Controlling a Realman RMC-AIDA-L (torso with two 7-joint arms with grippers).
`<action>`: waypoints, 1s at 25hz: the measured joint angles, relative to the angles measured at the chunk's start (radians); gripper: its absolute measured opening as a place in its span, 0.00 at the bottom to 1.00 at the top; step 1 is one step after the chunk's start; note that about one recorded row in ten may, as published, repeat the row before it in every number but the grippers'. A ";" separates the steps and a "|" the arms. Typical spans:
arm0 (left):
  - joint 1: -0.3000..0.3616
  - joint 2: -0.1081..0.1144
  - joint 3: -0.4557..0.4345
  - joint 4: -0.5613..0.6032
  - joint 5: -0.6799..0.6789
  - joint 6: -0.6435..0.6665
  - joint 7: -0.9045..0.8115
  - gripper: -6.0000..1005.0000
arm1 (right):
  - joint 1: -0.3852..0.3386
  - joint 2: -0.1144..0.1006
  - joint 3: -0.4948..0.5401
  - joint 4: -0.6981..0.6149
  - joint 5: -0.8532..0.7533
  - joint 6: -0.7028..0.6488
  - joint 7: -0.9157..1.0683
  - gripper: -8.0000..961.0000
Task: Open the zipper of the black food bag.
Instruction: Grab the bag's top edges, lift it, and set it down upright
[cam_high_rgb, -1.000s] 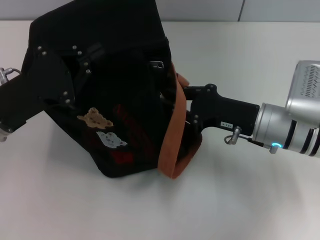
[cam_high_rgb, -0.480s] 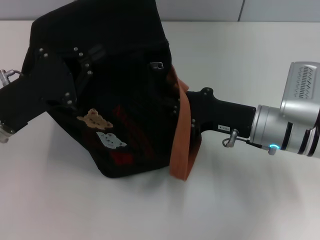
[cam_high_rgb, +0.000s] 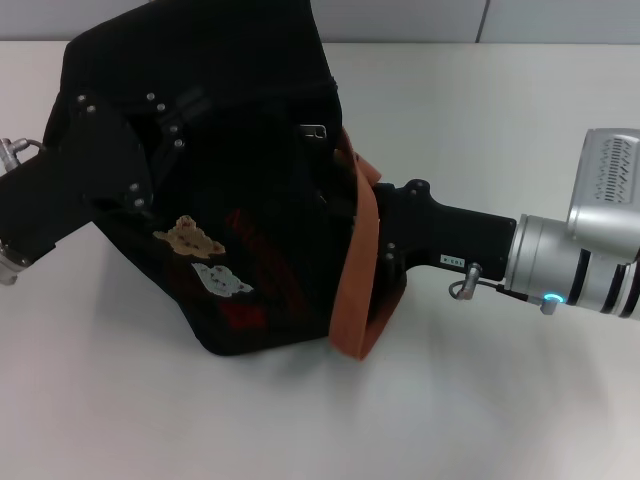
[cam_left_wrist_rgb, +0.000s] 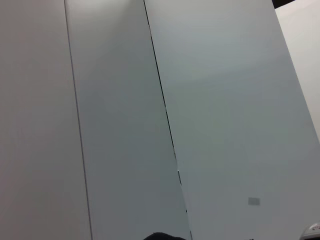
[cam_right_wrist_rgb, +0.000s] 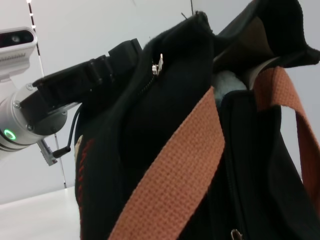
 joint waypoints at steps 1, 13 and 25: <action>0.001 0.000 -0.002 0.000 -0.002 0.001 0.000 0.03 | -0.003 -0.001 0.000 0.000 0.001 -0.006 0.000 0.01; 0.040 0.004 -0.069 0.005 -0.015 0.009 0.001 0.03 | -0.058 -0.003 0.001 -0.042 0.003 -0.005 0.032 0.01; 0.071 0.008 -0.123 0.008 -0.016 0.001 0.011 0.03 | -0.108 -0.005 0.001 -0.068 0.004 -0.018 0.062 0.01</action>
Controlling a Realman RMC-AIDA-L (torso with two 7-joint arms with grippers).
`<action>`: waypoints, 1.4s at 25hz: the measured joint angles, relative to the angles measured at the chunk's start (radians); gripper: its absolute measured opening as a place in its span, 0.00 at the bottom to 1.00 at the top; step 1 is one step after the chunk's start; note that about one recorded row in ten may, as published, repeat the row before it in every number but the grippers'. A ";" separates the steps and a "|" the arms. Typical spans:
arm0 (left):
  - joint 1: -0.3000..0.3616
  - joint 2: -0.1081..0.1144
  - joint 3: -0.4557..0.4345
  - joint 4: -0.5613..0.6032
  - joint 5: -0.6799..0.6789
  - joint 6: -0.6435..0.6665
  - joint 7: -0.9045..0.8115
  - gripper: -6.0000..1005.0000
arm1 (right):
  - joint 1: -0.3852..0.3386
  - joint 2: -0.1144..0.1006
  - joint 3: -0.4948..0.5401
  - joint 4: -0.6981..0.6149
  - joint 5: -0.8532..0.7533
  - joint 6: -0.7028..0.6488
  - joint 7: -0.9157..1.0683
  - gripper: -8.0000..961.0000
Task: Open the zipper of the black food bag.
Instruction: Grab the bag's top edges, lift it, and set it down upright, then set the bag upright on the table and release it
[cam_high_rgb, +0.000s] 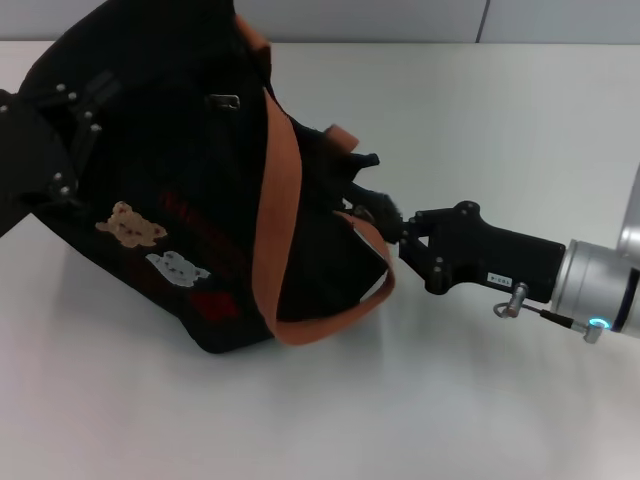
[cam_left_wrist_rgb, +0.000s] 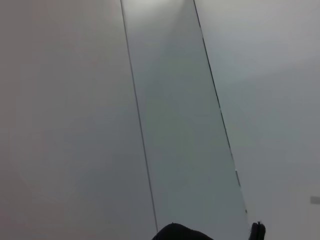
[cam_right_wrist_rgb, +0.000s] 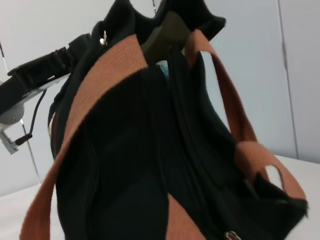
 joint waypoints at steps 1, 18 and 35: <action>0.003 0.000 -0.002 -0.003 0.000 -0.006 0.004 0.03 | -0.009 0.001 0.007 -0.007 0.003 -0.022 0.000 0.01; 0.066 -0.008 -0.007 -0.187 -0.001 -0.198 0.005 0.03 | -0.041 0.007 0.050 -0.001 0.298 -0.137 -0.018 0.34; -0.091 -0.018 0.010 -0.447 0.054 -0.306 -0.022 0.13 | -0.076 0.007 0.083 0.041 0.455 -0.194 -0.023 0.76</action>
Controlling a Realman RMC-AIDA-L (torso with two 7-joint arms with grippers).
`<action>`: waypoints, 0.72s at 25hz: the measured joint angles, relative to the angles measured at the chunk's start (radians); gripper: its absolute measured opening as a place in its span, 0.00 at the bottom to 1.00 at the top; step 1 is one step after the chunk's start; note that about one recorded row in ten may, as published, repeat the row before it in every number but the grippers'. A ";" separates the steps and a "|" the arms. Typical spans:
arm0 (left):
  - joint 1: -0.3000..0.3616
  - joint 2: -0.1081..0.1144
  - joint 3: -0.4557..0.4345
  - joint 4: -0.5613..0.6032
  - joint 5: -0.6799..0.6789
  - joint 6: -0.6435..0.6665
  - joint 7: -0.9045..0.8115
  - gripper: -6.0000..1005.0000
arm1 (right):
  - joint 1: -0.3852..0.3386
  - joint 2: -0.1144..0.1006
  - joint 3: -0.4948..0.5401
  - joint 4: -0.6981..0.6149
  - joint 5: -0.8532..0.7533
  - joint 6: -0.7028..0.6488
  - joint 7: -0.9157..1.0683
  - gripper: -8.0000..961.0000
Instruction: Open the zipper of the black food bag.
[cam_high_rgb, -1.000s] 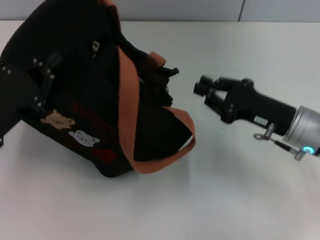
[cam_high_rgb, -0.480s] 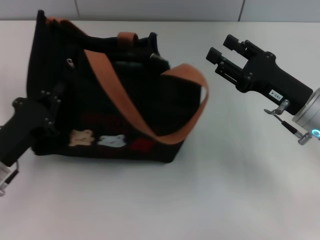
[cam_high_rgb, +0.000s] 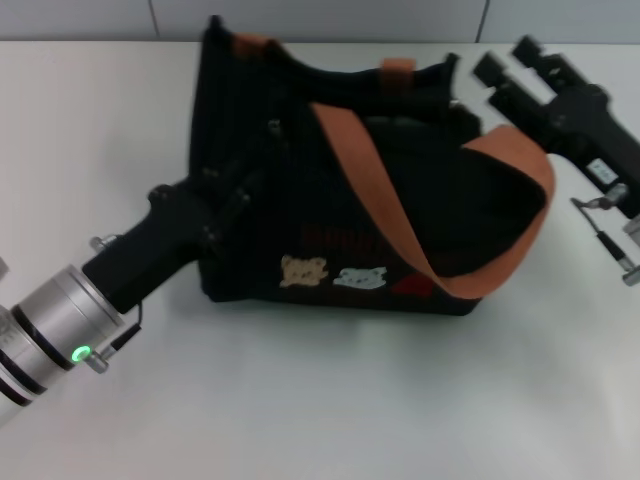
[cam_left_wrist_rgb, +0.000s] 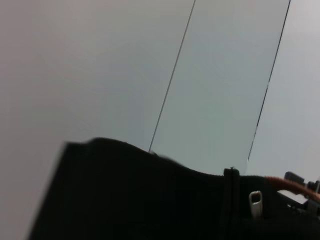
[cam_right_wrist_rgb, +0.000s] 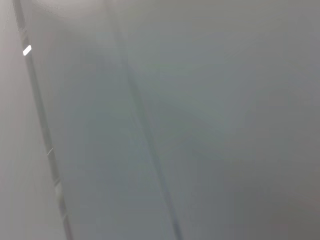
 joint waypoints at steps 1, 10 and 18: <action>0.001 0.000 -0.015 -0.002 -0.006 -0.003 0.000 0.15 | -0.014 -0.001 0.003 -0.003 0.019 -0.016 0.001 0.76; 0.100 0.013 -0.039 0.190 0.002 0.213 -0.172 0.56 | -0.075 -0.009 -0.031 -0.157 -0.011 -0.161 0.109 0.76; 0.161 0.075 0.221 0.513 0.161 0.454 -0.318 0.76 | -0.051 -0.056 -0.296 -0.411 -0.313 -0.480 0.268 0.76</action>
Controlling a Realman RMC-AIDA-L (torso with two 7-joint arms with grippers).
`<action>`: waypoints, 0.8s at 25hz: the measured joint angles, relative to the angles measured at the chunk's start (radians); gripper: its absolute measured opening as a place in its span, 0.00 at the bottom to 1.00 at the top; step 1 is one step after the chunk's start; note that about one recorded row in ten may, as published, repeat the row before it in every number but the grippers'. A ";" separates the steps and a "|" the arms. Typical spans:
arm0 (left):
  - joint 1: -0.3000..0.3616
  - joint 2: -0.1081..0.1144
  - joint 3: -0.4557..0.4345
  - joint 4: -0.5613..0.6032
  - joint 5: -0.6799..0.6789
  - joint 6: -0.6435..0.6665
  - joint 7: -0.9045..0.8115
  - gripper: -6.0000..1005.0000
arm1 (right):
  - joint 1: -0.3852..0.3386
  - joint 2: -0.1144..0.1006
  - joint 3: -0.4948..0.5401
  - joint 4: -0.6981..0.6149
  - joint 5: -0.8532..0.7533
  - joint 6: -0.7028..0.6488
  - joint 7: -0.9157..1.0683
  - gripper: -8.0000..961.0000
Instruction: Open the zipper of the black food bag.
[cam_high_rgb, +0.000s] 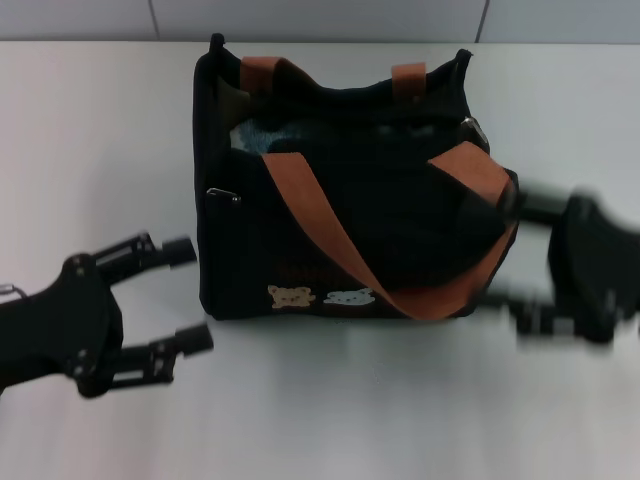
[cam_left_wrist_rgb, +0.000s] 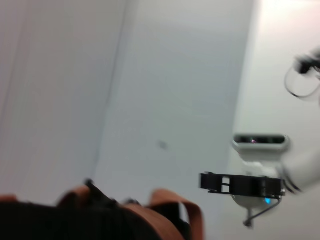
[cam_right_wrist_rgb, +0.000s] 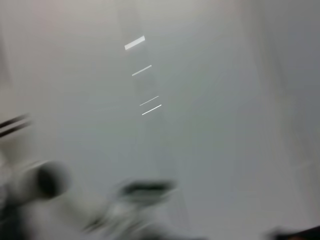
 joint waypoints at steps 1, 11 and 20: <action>-0.001 0.006 0.009 0.003 0.004 0.004 -0.004 0.78 | 0.013 -0.002 -0.030 -0.004 -0.030 -0.022 0.004 0.76; -0.008 0.009 0.020 0.012 0.005 0.010 -0.010 0.86 | 0.049 0.017 -0.061 -0.013 -0.077 0.020 0.026 0.76; -0.007 0.007 0.021 0.013 0.007 0.003 -0.010 0.86 | 0.068 0.028 -0.063 -0.007 -0.078 0.051 0.029 0.76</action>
